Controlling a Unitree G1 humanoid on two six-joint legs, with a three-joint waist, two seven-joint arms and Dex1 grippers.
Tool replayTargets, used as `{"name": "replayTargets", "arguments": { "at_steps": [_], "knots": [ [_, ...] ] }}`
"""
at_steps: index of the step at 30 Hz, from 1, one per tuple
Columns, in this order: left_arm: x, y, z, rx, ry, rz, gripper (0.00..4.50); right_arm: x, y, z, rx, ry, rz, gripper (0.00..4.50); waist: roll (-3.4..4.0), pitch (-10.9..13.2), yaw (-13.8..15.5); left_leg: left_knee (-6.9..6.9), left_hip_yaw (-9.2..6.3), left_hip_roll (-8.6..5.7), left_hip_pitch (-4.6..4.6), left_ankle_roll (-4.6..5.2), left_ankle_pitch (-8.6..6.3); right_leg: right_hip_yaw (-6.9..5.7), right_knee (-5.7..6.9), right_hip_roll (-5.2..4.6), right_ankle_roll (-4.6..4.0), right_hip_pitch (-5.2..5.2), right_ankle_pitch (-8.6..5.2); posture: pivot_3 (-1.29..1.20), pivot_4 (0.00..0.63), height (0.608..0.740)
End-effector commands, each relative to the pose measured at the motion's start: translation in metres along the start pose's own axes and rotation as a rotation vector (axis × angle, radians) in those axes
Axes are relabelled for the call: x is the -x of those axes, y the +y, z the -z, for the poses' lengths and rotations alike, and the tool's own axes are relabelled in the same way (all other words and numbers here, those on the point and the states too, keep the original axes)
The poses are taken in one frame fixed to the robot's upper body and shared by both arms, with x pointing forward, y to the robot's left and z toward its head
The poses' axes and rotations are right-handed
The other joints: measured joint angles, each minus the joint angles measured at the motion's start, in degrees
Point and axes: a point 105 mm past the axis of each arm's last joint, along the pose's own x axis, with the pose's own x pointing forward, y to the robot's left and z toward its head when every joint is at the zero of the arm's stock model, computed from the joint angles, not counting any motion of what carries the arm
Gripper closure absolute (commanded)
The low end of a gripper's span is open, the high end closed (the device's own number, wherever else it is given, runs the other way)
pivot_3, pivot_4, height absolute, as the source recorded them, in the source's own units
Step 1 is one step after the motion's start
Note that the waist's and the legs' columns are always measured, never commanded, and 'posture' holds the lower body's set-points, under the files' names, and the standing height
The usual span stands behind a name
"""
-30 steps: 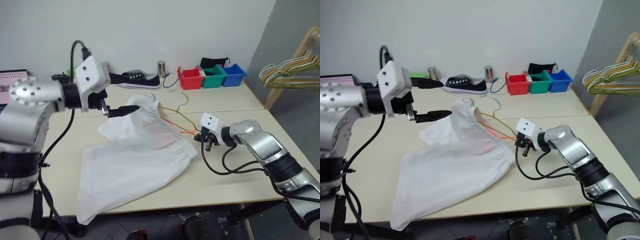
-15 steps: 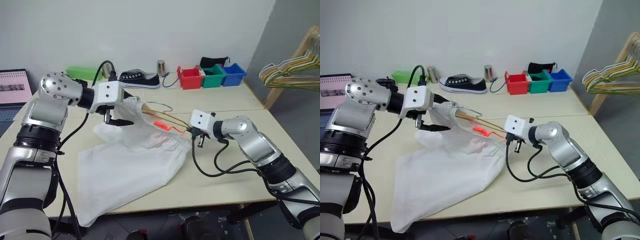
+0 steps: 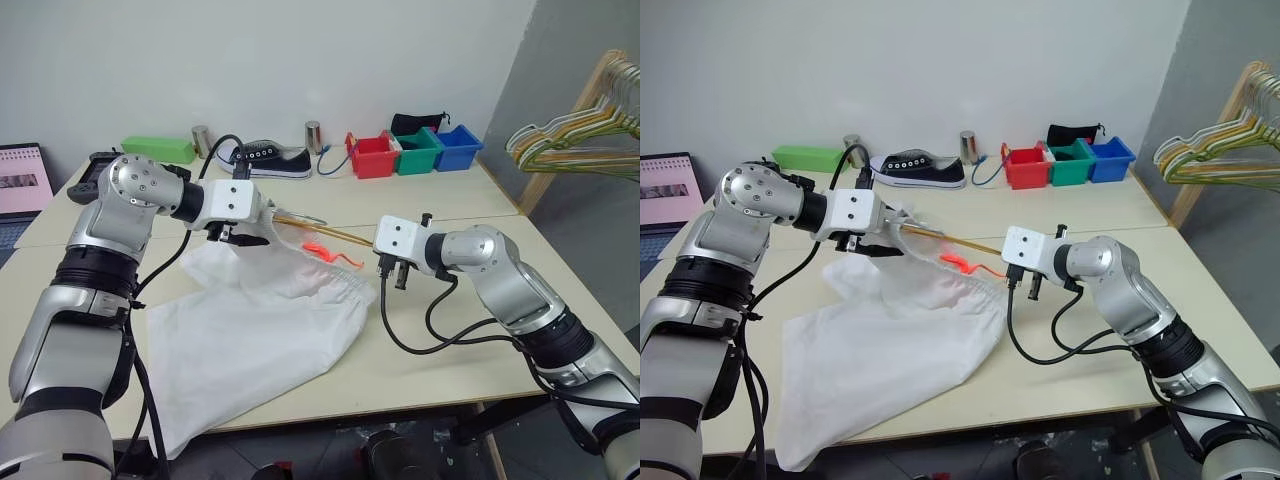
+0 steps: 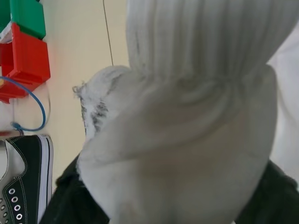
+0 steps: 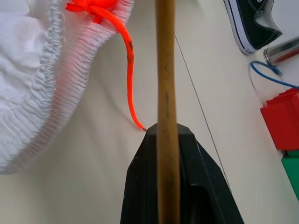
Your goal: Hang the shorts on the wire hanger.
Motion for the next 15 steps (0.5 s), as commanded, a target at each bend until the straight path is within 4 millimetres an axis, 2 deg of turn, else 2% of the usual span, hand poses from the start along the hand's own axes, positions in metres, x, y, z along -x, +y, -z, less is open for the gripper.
{"name": "replayTargets", "arguments": {
  "at_steps": [1,9,11,15],
  "knots": [
    [0.0043,0.0179,-0.0156,-0.079,-0.028,-0.07,2.58,0.0079,-0.0029,-0.0329,0.059,-0.101,0.009,4.5,0.0,0.0,-0.39,0.01,-0.01,-0.01,0.0,0.01,0.01,0.0,0.03,0.0,0.0,0.0,0.0,-0.26,0.0,0.74],
    [-0.001,0.0184,-0.0159,-0.091,-0.04,-0.08,4.27,0.0104,0.0026,-0.0323,0.01,-0.091,-0.02,4.5,0.0,0.0,-1.81,0.12,-0.12,-0.06,0.04,0.05,0.07,-0.03,0.39,-0.02,0.01,-0.02,0.0,-0.27,0.0,0.74],
    [-0.0014,0.0186,-0.0164,-0.092,-0.044,-0.082,4.48,0.0108,0.003,-0.0311,0.003,-0.087,-0.023,4.5,-0.01,0.0,-2.15,0.13,-0.13,-0.07,0.07,0.07,0.09,-0.04,0.45,-0.02,0.0,-0.02,0.0,-0.28,0.0,0.74],
    [-0.0029,0.0184,-0.0175,-0.098,-0.051,-0.085,4.48,0.0114,0.0028,-0.0301,-0.007,-0.082,-0.024,4.5,-0.01,0.0,-3.14,0.15,-0.15,-0.08,0.09,0.09,0.14,-0.04,0.6,-0.02,0.01,-0.03,-0.01,-0.28,0.0,0.74]
  ]
}}
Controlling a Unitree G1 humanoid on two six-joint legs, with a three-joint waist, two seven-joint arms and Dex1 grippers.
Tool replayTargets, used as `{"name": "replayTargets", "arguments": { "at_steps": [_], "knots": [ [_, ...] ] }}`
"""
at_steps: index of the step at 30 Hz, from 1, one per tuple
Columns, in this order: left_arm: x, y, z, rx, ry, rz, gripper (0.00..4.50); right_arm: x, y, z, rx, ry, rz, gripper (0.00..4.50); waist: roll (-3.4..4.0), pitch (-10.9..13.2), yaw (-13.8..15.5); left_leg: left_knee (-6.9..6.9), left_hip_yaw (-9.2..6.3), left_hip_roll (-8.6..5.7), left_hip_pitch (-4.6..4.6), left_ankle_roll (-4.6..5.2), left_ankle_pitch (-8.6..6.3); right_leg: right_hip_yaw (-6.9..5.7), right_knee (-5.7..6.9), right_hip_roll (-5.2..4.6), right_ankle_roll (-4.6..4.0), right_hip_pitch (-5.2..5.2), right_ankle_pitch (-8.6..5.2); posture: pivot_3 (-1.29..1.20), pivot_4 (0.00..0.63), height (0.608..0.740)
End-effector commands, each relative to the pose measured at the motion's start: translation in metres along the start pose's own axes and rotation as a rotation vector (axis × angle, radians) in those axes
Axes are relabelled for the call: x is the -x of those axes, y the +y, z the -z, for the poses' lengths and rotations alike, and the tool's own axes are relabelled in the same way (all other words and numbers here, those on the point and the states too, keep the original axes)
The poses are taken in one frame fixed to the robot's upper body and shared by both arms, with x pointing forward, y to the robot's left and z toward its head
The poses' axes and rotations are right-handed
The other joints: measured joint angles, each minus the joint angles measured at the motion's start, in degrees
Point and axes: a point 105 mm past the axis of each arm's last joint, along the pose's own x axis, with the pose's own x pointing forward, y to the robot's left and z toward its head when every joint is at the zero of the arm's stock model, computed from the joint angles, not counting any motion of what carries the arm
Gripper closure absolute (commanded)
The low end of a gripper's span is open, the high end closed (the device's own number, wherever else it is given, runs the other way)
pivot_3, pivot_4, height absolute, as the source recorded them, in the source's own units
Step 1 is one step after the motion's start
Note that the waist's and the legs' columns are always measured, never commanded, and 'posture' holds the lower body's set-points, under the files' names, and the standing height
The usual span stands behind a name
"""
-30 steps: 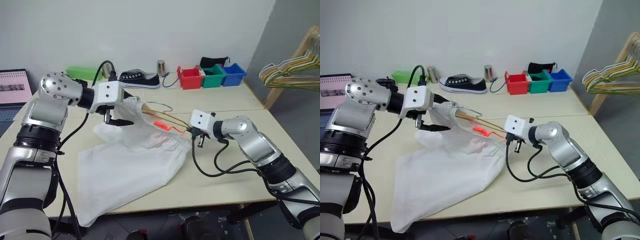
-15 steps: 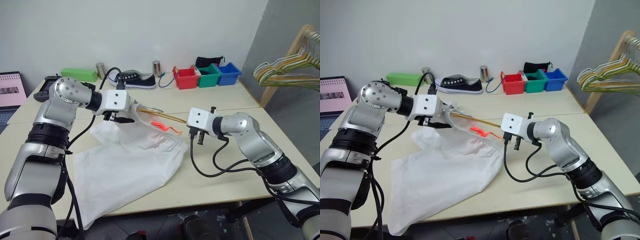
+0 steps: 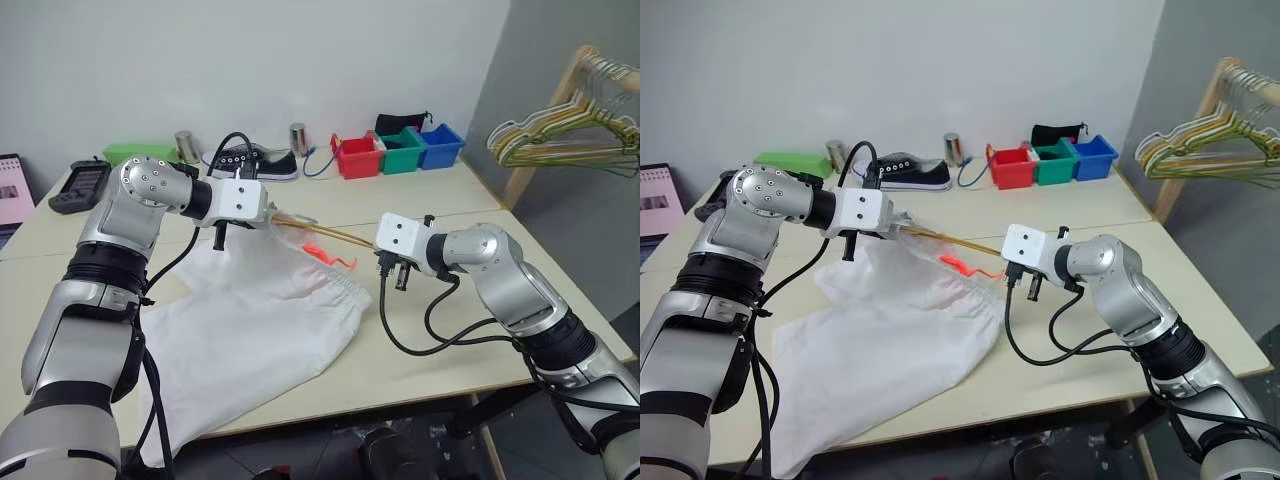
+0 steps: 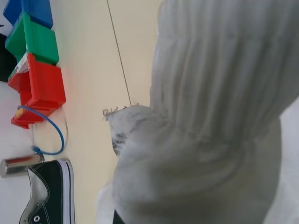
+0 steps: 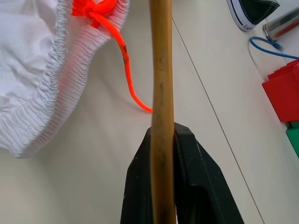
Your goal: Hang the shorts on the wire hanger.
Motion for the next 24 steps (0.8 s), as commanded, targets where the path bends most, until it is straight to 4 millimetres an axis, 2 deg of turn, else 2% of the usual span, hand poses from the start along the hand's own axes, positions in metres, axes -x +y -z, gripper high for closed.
{"name": "replayTargets", "arguments": {
  "at_steps": [1,8,9,14,20,24],
  "knots": [
    [0.004,0.015,-0.014,-0.041,-0.045,-0.065,4.48,0.007,0.002,-0.027,0.047,-0.1,-0.009,4.5,0.0,0.0,-0.21,0.01,-0.01,0.0,0.0,-0.01,0.01,0.0,0.03,0.0,0.0,0.0,0.0,-0.28,0.0,0.74],
    [0.0,0.01,-0.013,-0.04,-0.04,-0.047,4.48,0.008,0.001,-0.027,0.008,-0.108,-0.019,4.5,0.0,0.0,-1.21,0.02,-0.03,-0.01,0.02,-0.02,0.1,-0.01,0.12,0.0,0.0,-0.02,0.0,-0.27,0.0,0.74],
    [0.0,0.01,-0.014,-0.043,-0.041,-0.051,4.5,0.008,0.001,-0.027,0.003,-0.109,-0.021,4.0,0.0,0.0,-1.4,0.02,-0.04,-0.02,0.02,-0.02,0.1,-0.01,0.13,0.0,0.0,-0.02,0.0,-0.27,0.0,0.74],
    [0.001,0.012,-0.012,-0.045,-0.032,-0.069,4.5,0.012,-0.001,-0.024,0.007,-0.105,-0.032,3.03,-0.01,-0.01,-1.52,0.02,-0.09,-0.02,0.01,-0.05,0.14,-0.04,0.15,-0.01,0.0,-0.02,0.0,-0.27,0.0,0.74],
    [0.004,-0.001,-0.005,-0.038,-0.014,-0.06,4.5,0.037,-0.014,-0.019,-0.013,-0.088,-0.037,1.48,-0.01,-0.01,-1.51,0.02,-0.1,-0.03,0.02,-0.07,0.15,-0.04,0.16,-0.03,0.0,-0.01,0.0,-0.26,0.0,0.74],
    [0.012,-0.016,0.008,-0.013,0.024,-0.057,4.5,0.067,-0.029,-0.014,-0.111,-0.077,-0.06,0.58,-0.01,-0.01,-1.61,0.02,-0.1,-0.03,0.03,-0.07,0.16,-0.04,0.16,-0.05,0.0,-0.02,0.0,-0.26,0.0,0.74]
  ]
}}
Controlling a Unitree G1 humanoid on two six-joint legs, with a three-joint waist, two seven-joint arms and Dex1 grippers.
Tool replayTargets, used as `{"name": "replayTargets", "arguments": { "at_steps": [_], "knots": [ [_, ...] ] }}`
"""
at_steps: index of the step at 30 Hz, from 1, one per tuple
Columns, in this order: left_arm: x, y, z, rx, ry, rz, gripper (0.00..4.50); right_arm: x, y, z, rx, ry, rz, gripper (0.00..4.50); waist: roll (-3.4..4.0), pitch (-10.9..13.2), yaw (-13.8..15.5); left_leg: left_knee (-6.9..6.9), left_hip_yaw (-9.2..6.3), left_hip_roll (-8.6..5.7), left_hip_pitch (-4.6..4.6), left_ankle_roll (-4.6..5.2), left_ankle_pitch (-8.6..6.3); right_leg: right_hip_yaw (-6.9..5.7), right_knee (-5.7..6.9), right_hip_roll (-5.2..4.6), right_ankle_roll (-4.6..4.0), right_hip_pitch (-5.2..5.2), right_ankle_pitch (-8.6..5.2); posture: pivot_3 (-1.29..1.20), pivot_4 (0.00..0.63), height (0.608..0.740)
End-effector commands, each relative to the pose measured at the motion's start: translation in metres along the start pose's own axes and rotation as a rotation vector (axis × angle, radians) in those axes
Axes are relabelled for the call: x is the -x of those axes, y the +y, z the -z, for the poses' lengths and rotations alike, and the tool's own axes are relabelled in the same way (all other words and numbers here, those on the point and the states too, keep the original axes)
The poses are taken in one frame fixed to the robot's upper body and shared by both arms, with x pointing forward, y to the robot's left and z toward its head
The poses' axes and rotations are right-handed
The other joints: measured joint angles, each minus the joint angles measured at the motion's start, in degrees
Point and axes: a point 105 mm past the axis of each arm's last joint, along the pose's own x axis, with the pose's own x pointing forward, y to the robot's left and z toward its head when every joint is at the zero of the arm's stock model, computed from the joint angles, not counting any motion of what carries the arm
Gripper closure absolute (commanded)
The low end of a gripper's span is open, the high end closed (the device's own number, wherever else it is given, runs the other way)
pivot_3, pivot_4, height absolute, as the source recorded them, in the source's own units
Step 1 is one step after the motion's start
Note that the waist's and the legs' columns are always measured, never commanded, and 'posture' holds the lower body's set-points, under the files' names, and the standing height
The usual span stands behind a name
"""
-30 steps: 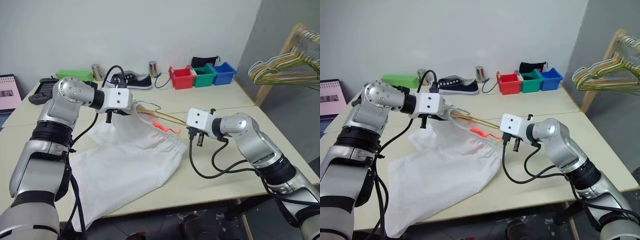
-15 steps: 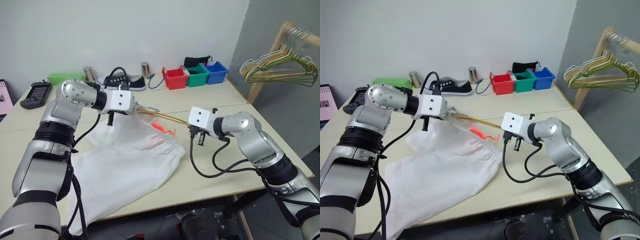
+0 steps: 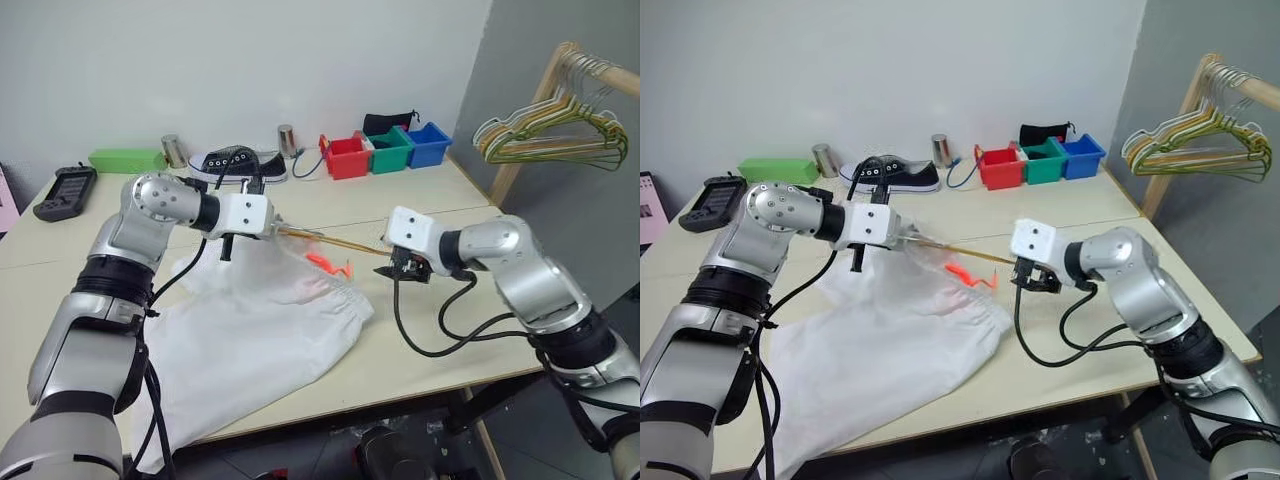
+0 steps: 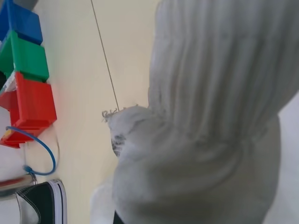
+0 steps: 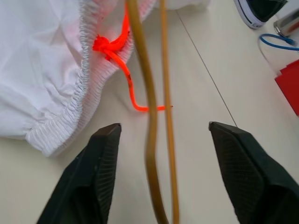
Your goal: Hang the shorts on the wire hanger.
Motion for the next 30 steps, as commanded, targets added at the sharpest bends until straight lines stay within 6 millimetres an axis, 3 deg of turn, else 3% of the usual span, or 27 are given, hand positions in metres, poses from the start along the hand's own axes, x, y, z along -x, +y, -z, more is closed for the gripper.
{"name": "replayTargets", "arguments": {
  "at_steps": [1,3,6,8,11,15,19,24,30],
  "knots": [
    [0.022,0.005,0.003,0.002,0.018,-0.082,4.5,0.036,-0.019,-0.017,-0.068,-0.061,0.018,0.29,0.0,0.0,-0.05,0.0,0.0,0.0,0.0,0.0,0.0,0.0,0.0,0.0,0.0,0.0,0.0,-0.26,0.0,0.74],
    [0.025,0.002,0.006,0.021,0.023,-0.094,4.5,0.044,-0.027,-0.017,-0.174,-0.089,0.021,0.0,-0.01,0.0,-0.08,0.0,-0.01,0.01,0.04,0.0,0.0,-0.01,0.01,0.0,0.0,0.02,0.0,-0.26,0.0,0.74],
    [0.031,-0.004,0.007,0.07,0.02,-0.11,4.5,0.04,-0.028,0.005,-0.416,-0.097,0.006,0.0,-0.09,-0.06,0.06,0.0,-0.03,0.01,0.11,0.03,0.03,-0.03,0.02,0.0,0.0,0.1,0.0,-0.25,0.0,0.74],
    [0.035,-0.007,0.006,0.102,0.011,-0.118,4.5,0.032,-0.016,0.02,-0.528,-0.082,-0.039,0.0,-0.32,-0.22,0.13,-0.01,-0.03,0.01,0.25,0.04,0.04,-0.04,0.0,0.0,0.0,0.27,0.0,-0.24,0.0,0.74],
    [0.04,-0.008,0.005,0.143,0.005,-0.151,4.5,0.004,0.024,0.046,-0.754,-0.044,-0.151,0.0,-0.42,-0.31,0.27,-0.03,-0.04,0.01,0.38,0.04,0.04,-0.04,-0.01,0.0,-0.02,0.4,-0.01,-0.22,0.0,0.74],
    [0.043,-0.008,0.002,0.17,0.0,-0.169,4.5,-0.027,0.059,0.039,-0.93,-0.092,-0.258,0.0,-0.36,-0.29,0.34,-0.03,-0.02,0.01,0.41,0.05,0.04,0.02,0.06,0.04,-0.01,0.38,0.0,-0.2,0.001,0.74],
    [0.044,-0.01,-0.001,0.178,0.001,-0.169,4.5,-0.045,0.068,0.02,-1.061,-0.16,-0.311,0.0,-0.35,-0.3,0.78,-0.04,-0.07,0.0,0.48,0.05,0.05,0.03,0.09,0.07,-0.02,0.4,0.03,-0.19,0.008,0.74],
    [0.042,-0.012,-0.003,0.179,0.001,-0.167,4.5,-0.056,0.073,0.017,-1.104,-0.157,-0.315,0.0,-0.34,-0.29,2.92,-0.05,-0.06,0.0,0.47,0.05,0.04,0.04,0.05,0.1,-0.03,0.38,0.03,-0.18,0.018,0.74],
    [0.044,-0.012,-0.004,0.178,0.001,-0.169,4.5,-0.059,0.072,0.014,-1.13,-0.177,-0.318,1.14,-0.33,-0.29,4.71,-0.07,-0.04,0.01,0.39,0.05,0.04,0.03,-0.02,0.11,-0.04,0.35,0.02,-0.17,0.02,0.74]
  ]
}}
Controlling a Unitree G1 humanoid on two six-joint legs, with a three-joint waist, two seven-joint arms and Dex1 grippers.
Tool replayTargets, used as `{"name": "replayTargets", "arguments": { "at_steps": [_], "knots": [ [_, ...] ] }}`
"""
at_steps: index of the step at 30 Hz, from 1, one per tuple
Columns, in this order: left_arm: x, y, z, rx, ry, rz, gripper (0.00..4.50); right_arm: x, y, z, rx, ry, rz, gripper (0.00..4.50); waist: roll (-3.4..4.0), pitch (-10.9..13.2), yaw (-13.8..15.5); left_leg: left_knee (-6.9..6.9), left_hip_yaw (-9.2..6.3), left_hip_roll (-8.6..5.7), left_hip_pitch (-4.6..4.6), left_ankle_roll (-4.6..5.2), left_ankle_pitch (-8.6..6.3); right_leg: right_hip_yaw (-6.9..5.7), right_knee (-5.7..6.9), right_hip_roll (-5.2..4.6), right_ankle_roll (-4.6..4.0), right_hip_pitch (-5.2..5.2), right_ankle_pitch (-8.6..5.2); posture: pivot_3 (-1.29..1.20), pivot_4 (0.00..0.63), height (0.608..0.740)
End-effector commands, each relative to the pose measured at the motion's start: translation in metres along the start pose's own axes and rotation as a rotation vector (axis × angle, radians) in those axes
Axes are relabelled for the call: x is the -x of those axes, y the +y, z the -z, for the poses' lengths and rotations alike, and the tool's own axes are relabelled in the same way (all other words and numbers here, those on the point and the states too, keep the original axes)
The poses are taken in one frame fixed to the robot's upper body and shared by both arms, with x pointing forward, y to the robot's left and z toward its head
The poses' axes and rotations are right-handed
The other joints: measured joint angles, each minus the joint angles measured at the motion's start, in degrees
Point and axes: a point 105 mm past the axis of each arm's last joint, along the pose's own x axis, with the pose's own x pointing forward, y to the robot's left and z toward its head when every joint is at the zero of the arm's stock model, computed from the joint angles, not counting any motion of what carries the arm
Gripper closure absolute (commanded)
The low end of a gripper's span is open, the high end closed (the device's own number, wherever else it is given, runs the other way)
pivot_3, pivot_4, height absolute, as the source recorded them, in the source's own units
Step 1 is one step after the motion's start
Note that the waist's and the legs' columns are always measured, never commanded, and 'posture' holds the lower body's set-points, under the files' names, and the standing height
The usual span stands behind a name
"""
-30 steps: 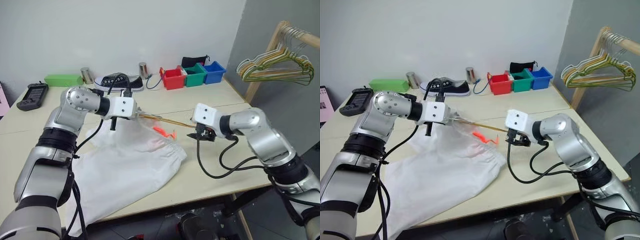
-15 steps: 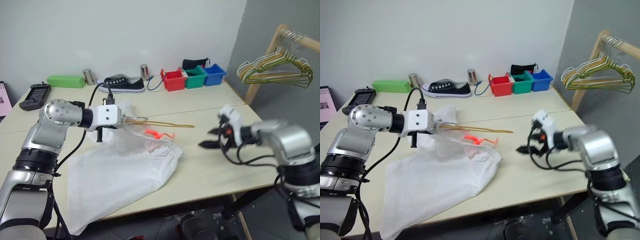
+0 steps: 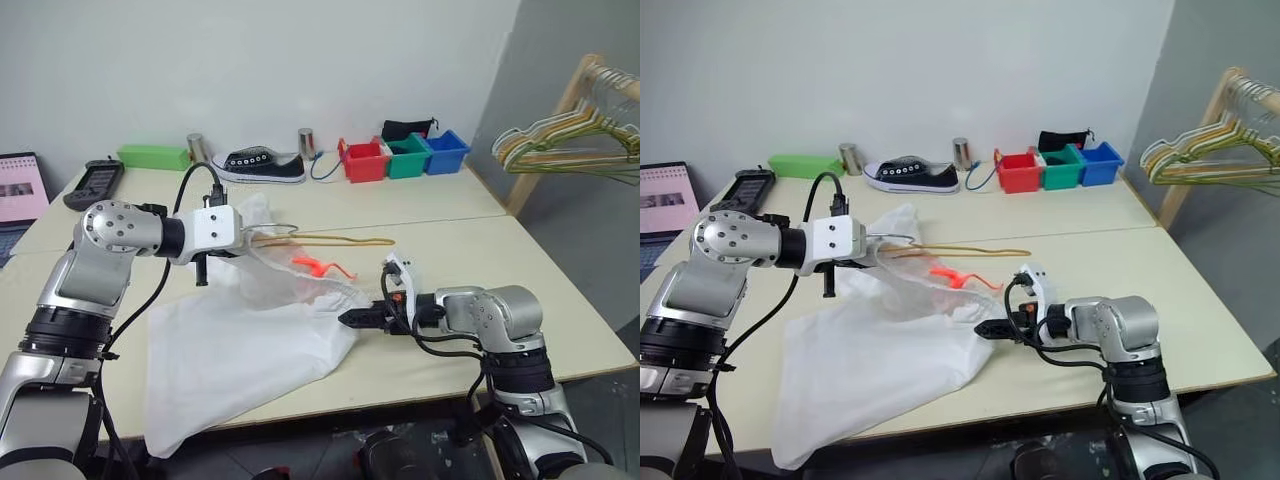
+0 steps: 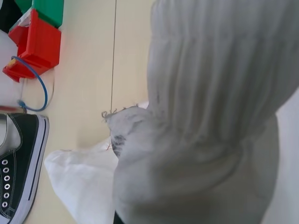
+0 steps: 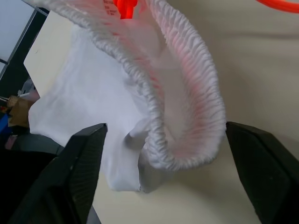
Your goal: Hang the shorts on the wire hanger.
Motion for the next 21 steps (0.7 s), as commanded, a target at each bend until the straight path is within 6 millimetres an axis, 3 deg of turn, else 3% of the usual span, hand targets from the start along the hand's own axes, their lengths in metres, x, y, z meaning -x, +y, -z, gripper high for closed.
{"name": "replayTargets", "arguments": {
  "at_steps": [1,12,16,21],
  "knots": [
    [0.013,0.013,-0.01,-0.034,-0.016,-0.066,4.5,0.004,0.006,-0.015,0.014,-0.051,-0.025,1.42,0.0,0.0,0.51,0.0,0.0,0.0,0.0,0.0,0.0,0.0,0.0,0.0,0.0,0.0,0.0,-0.17,0.02,0.74],
    [0.018,0.013,-0.008,-0.031,-0.004,-0.077,4.5,0.006,0.004,-0.012,0.018,-0.047,-0.036,4.33,0.01,0.01,1.68,-0.02,0.01,0.01,0.0,0.0,0.0,0.0,-0.02,0.01,-0.01,-0.01,-0.01,-0.16,0.018,0.74],
    [0.019,0.014,-0.009,-0.026,-0.009,-0.078,4.5,0.008,0.001,-0.014,0.058,-0.045,-0.014,4.46,0.01,0.01,2.01,-0.04,0.02,0.01,0.0,0.0,0.0,0.0,-0.04,0.02,-0.03,-0.02,-0.01,-0.16,0.017,0.74],
    [0.025,0.004,-0.016,0.052,-0.05,0.001,4.5,0.019,-0.028,-0.018,0.279,-0.01,0.171,4.46,0.03,0.02,2.0,-0.04,0.04,0.01,-0.04,0.0,0.0,0.01,-0.1,0.01,-0.03,-0.03,-0.02,-0.17,0.021,0.74]
  ]
}}
